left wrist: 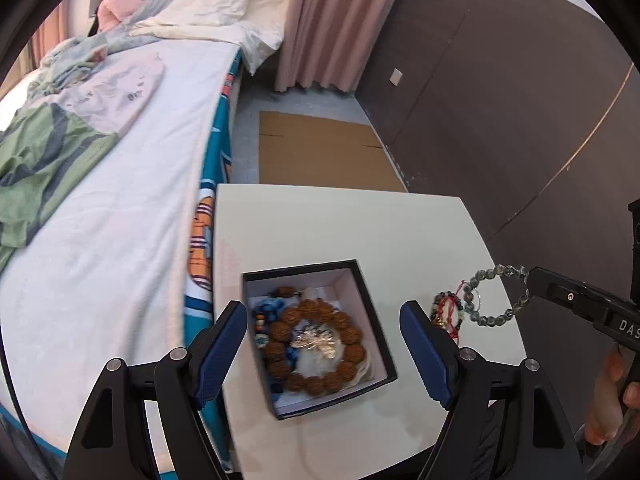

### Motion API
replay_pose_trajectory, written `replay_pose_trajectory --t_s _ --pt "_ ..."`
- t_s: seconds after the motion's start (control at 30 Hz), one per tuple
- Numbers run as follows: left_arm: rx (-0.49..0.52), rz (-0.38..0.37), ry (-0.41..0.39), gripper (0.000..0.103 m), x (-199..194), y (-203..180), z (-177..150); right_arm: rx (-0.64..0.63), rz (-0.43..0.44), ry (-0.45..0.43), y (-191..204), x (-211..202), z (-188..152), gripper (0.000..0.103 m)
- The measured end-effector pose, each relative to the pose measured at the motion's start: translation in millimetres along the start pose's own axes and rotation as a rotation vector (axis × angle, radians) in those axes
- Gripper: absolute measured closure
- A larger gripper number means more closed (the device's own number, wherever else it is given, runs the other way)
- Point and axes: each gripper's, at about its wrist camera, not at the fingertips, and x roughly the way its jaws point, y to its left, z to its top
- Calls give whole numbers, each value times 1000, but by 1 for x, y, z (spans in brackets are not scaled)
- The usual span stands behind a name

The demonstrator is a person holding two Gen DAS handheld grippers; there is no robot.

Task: Organize jewelry
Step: 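Carry the grey bead bracelets into the black box and open the right gripper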

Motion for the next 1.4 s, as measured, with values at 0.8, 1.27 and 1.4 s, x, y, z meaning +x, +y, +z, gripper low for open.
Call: replay_pose_trajectory --t_s 0.8,1.27,1.4 --pt "-69 50 -52 24 -43 57 -18 -2 77 88 68 73 14 71" --pt "11 10 -26 24 -21 11 -11 99 9 60 3 37 -12 53" --pt "52 -2 -17 24 -12 -11 -9 139 -19 32 -21 21 -18 41"
